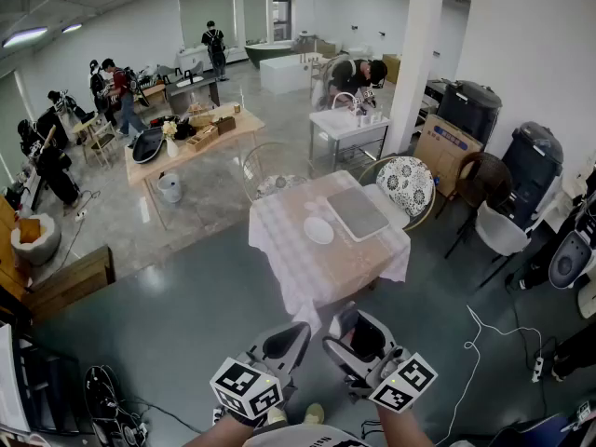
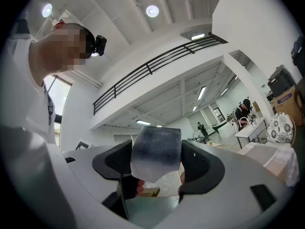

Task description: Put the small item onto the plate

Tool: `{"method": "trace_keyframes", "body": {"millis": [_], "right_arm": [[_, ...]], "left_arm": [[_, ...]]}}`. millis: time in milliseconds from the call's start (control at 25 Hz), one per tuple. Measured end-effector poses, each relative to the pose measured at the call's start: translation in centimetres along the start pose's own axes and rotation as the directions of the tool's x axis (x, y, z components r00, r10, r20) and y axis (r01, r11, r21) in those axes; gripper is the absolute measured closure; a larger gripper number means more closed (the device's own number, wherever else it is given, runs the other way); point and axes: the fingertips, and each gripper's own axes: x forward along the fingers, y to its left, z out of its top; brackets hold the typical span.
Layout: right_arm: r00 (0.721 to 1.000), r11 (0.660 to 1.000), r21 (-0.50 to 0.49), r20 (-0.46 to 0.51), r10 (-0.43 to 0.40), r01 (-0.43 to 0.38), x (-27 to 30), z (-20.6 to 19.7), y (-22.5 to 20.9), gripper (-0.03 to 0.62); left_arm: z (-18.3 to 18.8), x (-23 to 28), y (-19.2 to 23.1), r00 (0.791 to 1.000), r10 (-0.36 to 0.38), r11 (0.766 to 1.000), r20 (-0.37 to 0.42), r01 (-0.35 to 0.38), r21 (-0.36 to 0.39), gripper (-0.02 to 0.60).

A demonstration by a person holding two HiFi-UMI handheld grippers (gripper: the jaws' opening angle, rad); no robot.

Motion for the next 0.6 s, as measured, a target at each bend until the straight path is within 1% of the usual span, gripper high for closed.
{"method": "trace_keyframes", "body": {"millis": [200, 440, 600], "right_arm": [[1.000, 1.000, 0.007, -0.005, 0.008, -0.008, 0.18, -0.20, -0.30, 0.270], [0.999, 0.999, 0.017, -0.016, 0.033, -0.032, 0.11, -0.61, -0.40, 0.270], [0.997, 0.997, 0.043, -0.029, 0.071, -0.070, -0.05, -0.87, -0.13, 0.270]], "left_arm": [[0.26, 0.24, 0.13, 1.000, 0.015, 1.000, 0.008, -0.015, 0.017, 0.577], [-0.21, 0.44, 0.27, 0.999, 0.040, 0.999, 0.006, -0.040, 0.008, 0.577], [-0.35, 0.62, 0.25, 0.999, 0.050, 0.999, 0.015, -0.050, 0.005, 0.577]]}}
